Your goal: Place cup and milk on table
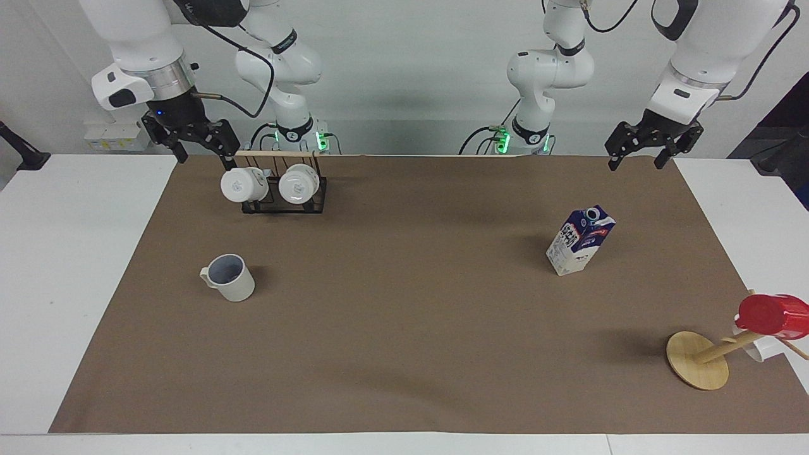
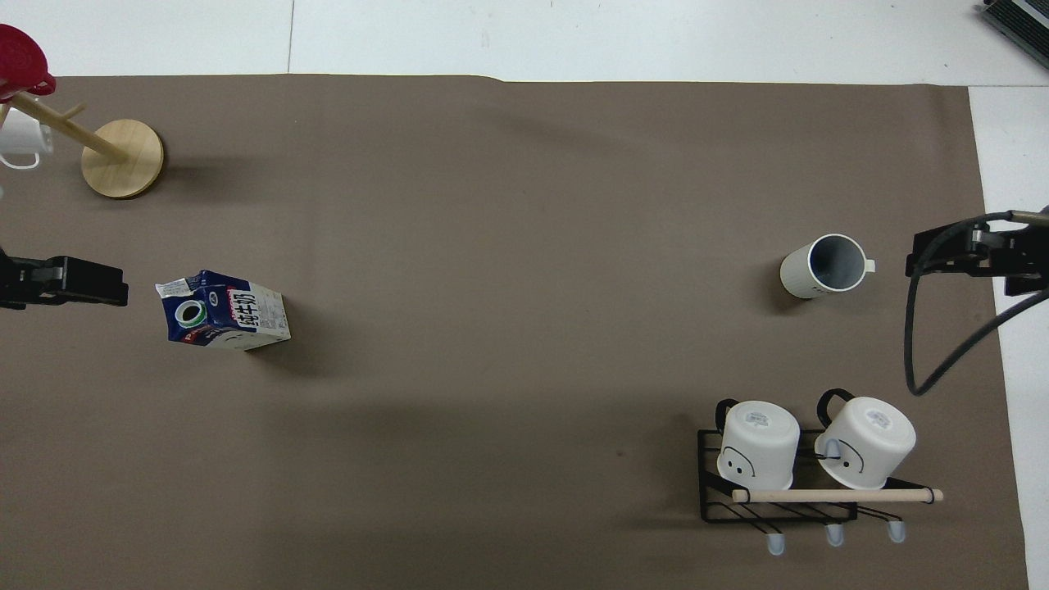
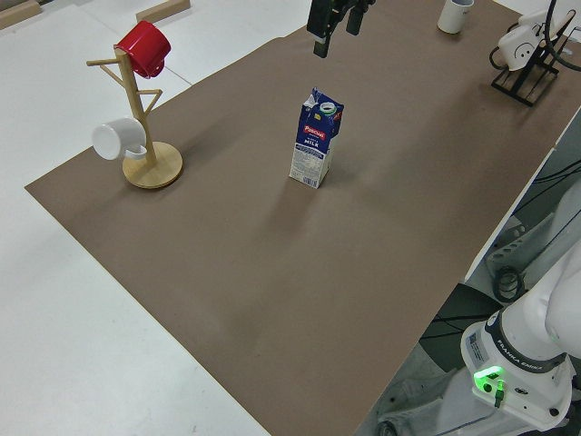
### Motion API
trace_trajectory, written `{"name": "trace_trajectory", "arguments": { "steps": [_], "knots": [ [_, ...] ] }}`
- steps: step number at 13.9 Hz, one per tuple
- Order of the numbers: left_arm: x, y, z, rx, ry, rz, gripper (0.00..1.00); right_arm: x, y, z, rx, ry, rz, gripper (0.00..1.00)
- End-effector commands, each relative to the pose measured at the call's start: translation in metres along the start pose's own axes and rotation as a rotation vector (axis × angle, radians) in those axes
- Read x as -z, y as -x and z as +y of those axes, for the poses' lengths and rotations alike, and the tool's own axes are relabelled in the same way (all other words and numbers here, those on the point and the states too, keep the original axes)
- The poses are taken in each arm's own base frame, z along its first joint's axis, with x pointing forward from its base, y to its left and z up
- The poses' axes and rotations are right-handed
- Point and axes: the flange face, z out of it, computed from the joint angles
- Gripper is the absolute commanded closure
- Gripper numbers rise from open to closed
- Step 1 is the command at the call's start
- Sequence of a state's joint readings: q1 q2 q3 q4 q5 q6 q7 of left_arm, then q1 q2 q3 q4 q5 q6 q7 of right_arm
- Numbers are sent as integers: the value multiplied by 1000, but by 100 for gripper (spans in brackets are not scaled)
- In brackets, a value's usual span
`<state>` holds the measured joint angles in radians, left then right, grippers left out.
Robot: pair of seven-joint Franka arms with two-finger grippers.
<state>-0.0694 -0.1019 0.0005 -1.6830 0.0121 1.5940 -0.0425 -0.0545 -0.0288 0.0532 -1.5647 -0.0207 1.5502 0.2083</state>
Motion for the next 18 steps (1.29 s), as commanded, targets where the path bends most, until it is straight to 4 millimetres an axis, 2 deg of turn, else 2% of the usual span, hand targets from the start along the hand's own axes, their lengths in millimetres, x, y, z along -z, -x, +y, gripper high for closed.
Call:
{"name": "trace_trajectory", "arguments": {
  "steps": [1,18],
  "knots": [
    [6,2,-3,0,-10,-5,0,3,0,2,10,-19,10,0],
    [6,2,-3,0,-10,-5,0,2,-1,5,21,-20,13,0]
  ]
}}
